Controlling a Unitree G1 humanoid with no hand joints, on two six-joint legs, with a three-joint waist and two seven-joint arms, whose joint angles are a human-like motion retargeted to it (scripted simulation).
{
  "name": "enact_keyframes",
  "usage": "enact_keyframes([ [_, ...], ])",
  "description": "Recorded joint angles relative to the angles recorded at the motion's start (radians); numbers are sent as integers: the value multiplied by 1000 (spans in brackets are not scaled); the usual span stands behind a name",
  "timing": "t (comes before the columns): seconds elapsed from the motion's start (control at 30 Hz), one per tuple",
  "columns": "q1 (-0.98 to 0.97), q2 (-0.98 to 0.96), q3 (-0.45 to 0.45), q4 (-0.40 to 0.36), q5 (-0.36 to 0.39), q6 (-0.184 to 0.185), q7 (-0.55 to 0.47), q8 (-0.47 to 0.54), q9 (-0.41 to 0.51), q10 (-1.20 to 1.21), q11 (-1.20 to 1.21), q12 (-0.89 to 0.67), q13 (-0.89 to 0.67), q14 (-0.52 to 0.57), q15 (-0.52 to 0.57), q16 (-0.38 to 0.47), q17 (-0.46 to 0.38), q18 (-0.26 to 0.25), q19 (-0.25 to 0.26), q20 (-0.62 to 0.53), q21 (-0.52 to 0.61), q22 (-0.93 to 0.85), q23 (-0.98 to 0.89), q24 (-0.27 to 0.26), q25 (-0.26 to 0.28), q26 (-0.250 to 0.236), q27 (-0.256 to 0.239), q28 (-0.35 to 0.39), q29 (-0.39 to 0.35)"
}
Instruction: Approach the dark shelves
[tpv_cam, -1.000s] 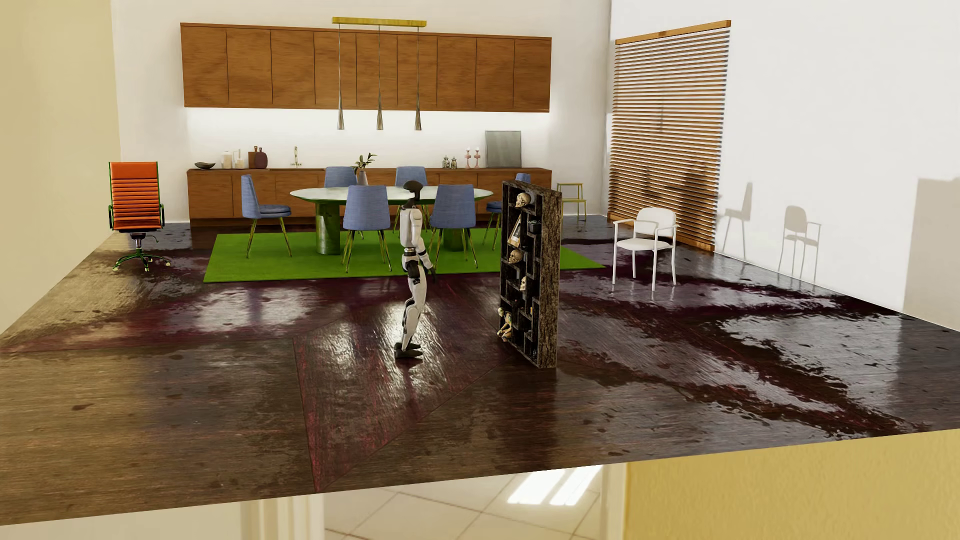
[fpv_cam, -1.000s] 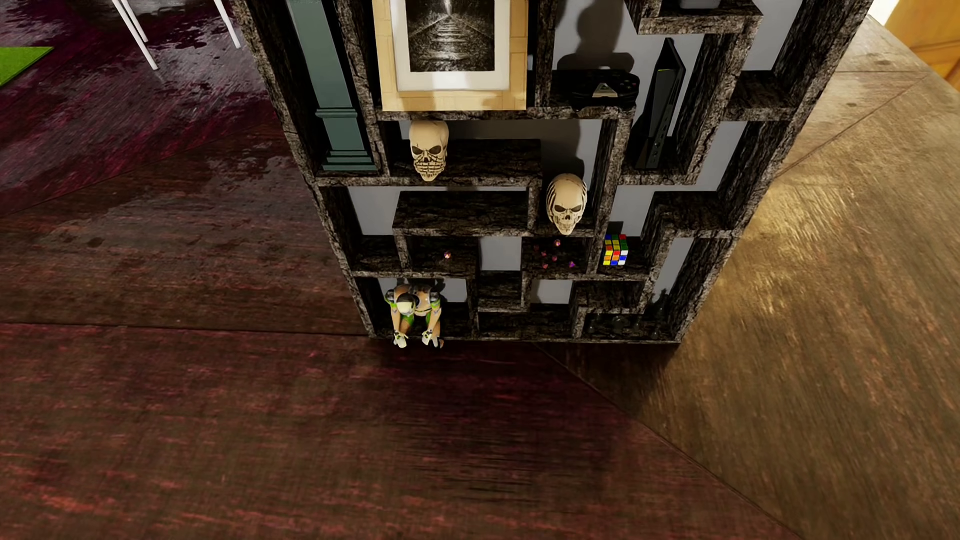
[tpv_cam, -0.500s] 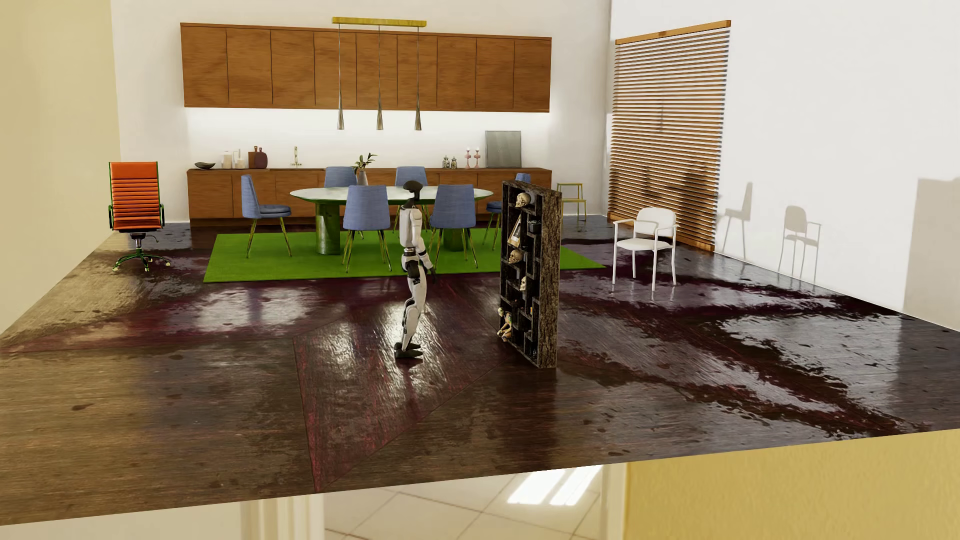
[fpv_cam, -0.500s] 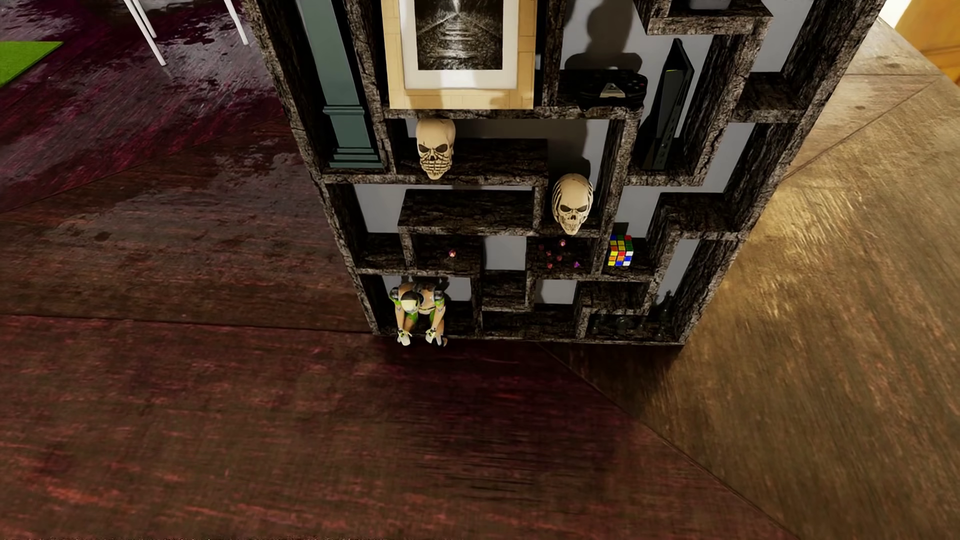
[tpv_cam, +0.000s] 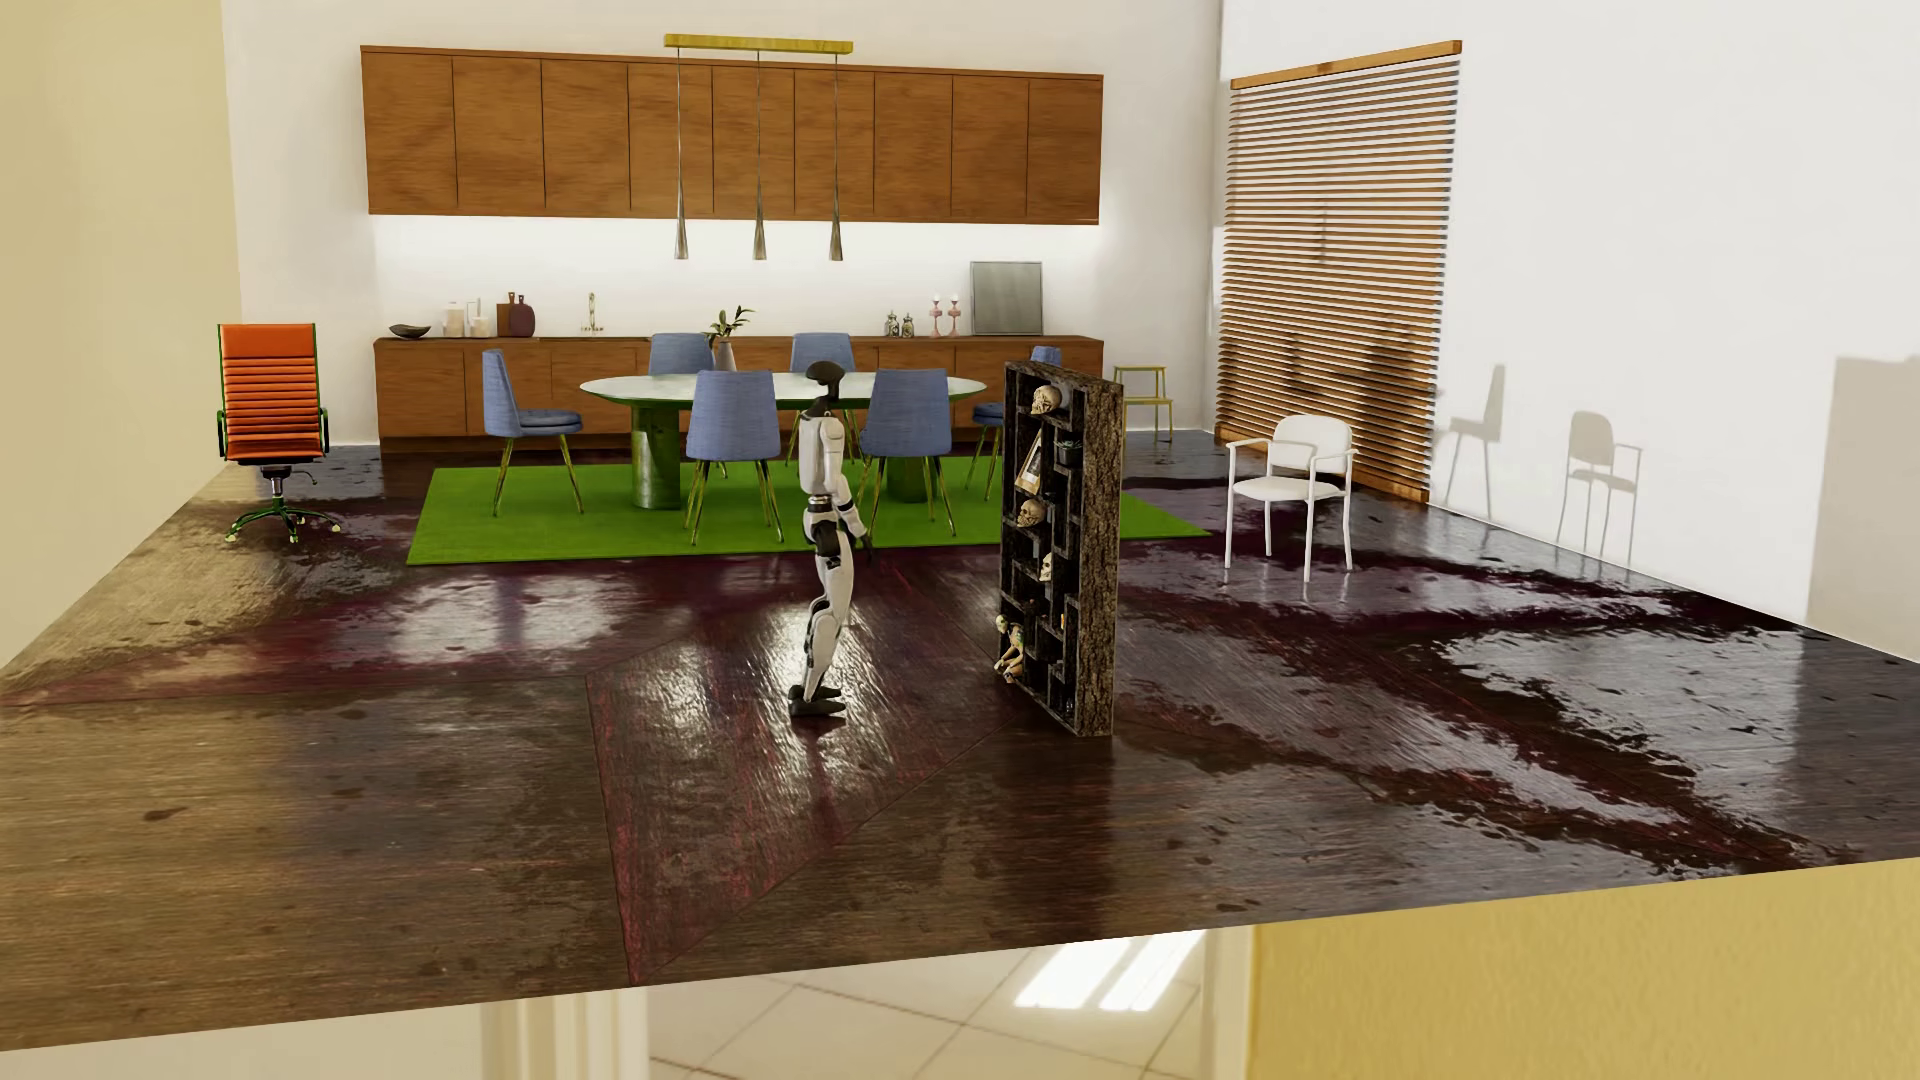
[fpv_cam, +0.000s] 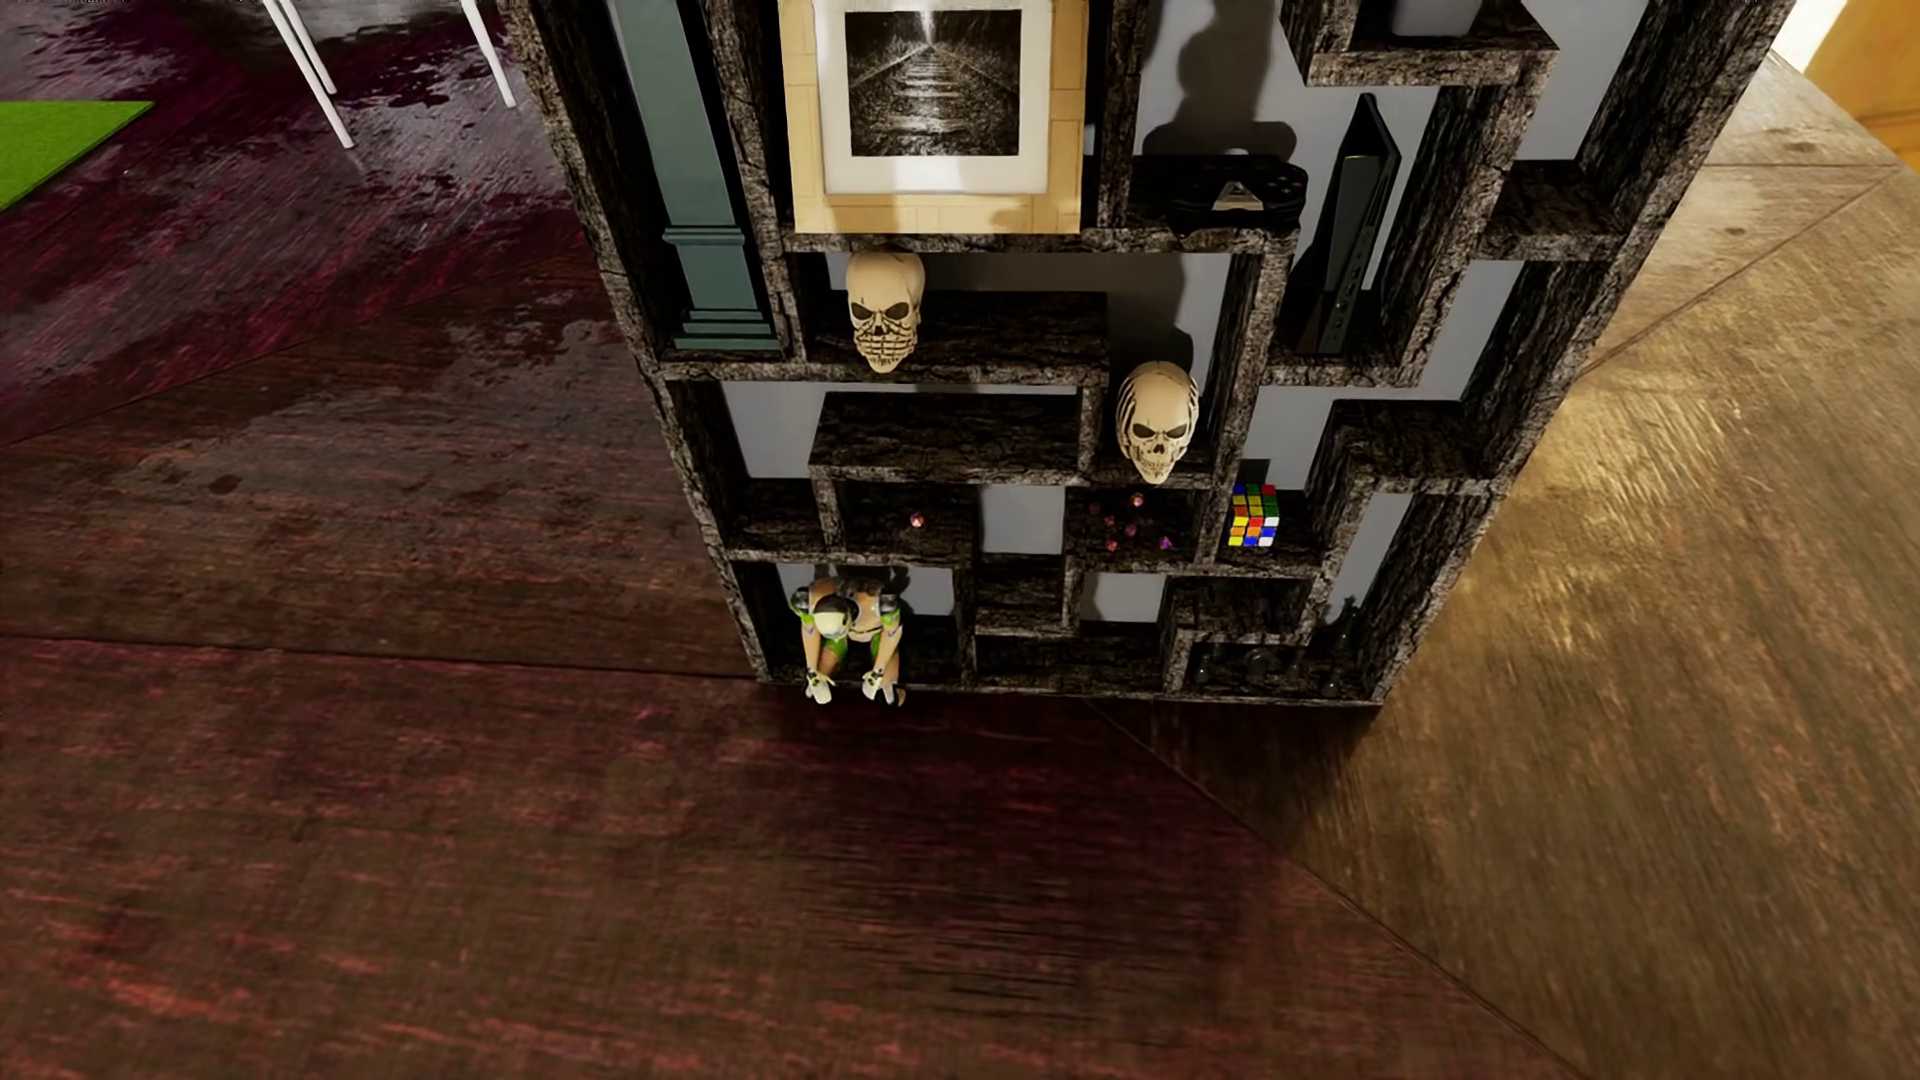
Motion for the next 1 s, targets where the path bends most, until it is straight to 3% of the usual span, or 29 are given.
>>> enact_keyframes([
  [0.63,12,-2,0,8,6,-2,25,29,-7,-18,-3,-7,0,-10,-2,-2,-3,8,2,-4,-6,14,-8,21,0,-6,-3,-11,-1],
  [0.8,34,-13,-6,28,23,-7,51,58,-6,-57,7,11,5,-29,-9,6,-18,-9,-5,-17,-11,13,-8,24,6,-23,-17,-13,8],
  [0.9,36,-33,-15,45,38,-10,83,89,1,-64,30,16,8,-37,-16,-2,-17,-13,-11,-26,-30,15,-11,6,18,-6,-29,-12,51],
  [1.0,22,-54,-22,59,51,-12,116,117,9,-46,46,3,25,-37,-14,17,-19,-10,-16,-62,-35,26,-20,25,14,-14,-54,-10,107],
])
